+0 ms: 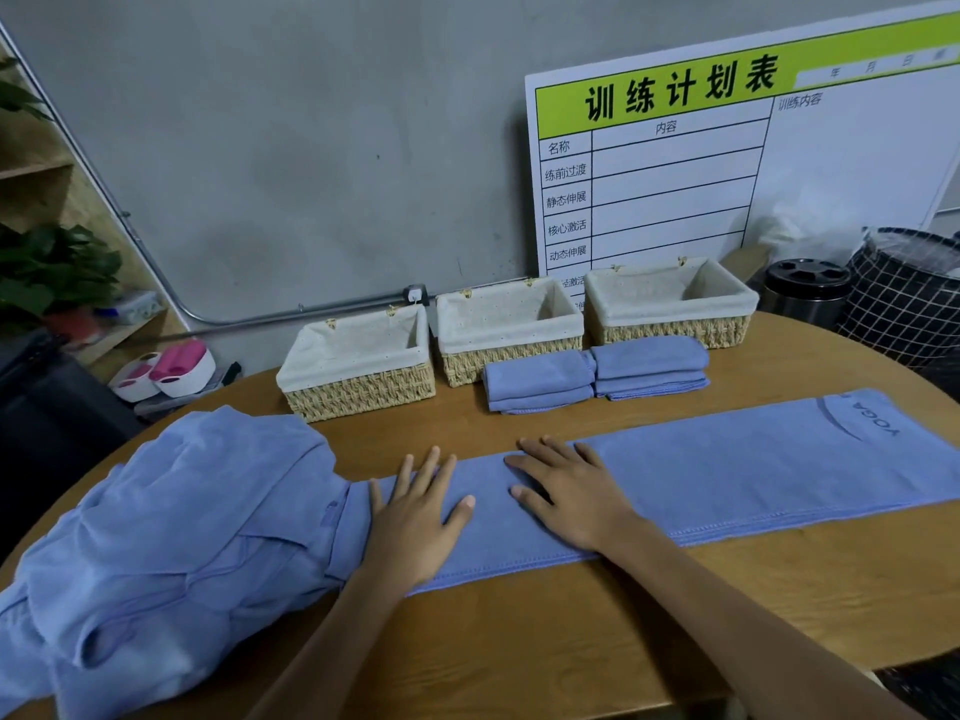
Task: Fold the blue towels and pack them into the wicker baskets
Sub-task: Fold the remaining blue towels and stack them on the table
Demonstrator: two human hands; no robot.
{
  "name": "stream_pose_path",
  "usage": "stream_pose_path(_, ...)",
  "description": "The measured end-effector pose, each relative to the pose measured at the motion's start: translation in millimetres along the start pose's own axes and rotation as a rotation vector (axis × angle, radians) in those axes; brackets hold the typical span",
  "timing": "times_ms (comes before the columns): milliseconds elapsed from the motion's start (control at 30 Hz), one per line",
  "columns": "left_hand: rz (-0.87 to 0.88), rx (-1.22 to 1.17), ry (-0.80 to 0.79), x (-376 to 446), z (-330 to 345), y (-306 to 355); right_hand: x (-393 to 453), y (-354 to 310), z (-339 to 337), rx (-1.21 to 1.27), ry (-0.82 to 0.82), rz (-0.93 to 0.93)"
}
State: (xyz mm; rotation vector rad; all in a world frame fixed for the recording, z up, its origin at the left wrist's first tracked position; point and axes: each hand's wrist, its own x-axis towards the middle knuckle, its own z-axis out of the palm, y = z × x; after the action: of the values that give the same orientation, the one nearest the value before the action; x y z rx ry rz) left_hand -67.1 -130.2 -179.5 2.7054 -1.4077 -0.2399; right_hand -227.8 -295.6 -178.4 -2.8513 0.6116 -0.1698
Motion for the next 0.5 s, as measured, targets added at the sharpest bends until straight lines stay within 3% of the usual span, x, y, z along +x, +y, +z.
stream_pose_path(167,-0.029,0.042,-0.067,2.6,-4.5,-6.2,-10.6,24.7,-6.0,0.028,-0.091,0.047)
stream_pose_path(500,-0.007,0.044,-0.03,1.4,3.8,20.1,-17.0,39.5,-9.4,0.0,-0.086,0.057)
